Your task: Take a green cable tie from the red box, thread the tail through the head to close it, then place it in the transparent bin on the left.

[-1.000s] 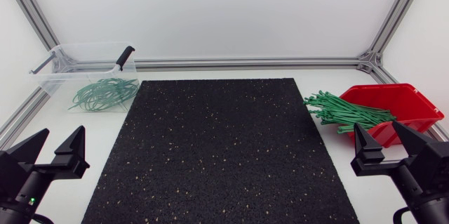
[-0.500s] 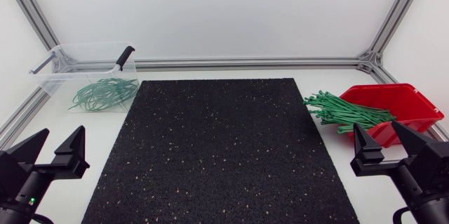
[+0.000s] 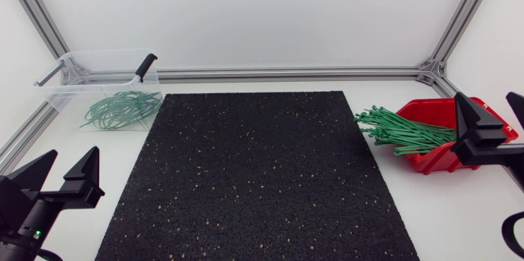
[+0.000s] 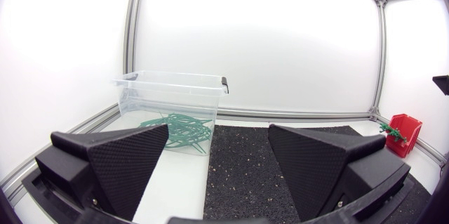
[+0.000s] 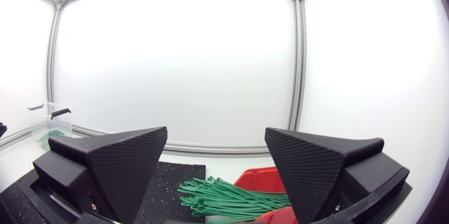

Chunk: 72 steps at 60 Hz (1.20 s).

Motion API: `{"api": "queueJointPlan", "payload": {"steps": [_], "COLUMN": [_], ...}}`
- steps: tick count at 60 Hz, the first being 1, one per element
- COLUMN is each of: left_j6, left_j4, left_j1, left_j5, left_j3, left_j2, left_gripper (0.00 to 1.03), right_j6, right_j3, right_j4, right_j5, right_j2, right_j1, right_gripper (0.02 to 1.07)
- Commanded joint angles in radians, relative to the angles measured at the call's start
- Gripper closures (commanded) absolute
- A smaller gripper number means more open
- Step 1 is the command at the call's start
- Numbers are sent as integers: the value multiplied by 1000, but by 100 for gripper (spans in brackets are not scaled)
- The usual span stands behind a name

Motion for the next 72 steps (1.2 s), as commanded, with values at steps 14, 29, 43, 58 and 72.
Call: {"api": "queueJointPlan", "payload": {"steps": [14, 29, 43, 58, 72], "left_j6": [-13, -13, -13, -13, -12], "left_j4": [-16, -16, -16, -16, -16], "left_j1": [-2, 2, 4, 2, 2], "left_j5": [-1, -1, -1, -1, -1], "left_j3": [-40, -40, -40, -40, -40], "left_j2": [-8, -8, -8, -8, -8], "left_gripper": [4, 4, 4, 4, 4], "right_j6": [21, -71, -320, -674, -786], "right_j3": [311, 599, 782, 838, 821], "right_j4": [-116, -377, -626, -850, -874], "right_j5": [14, -28, -95, -77, -74], "right_j2": [297, 570, 793, 1024, 1084], "right_j1": [-37, -118, -144, -158, -161], "right_gripper": [6, 7, 7, 10, 13]}}
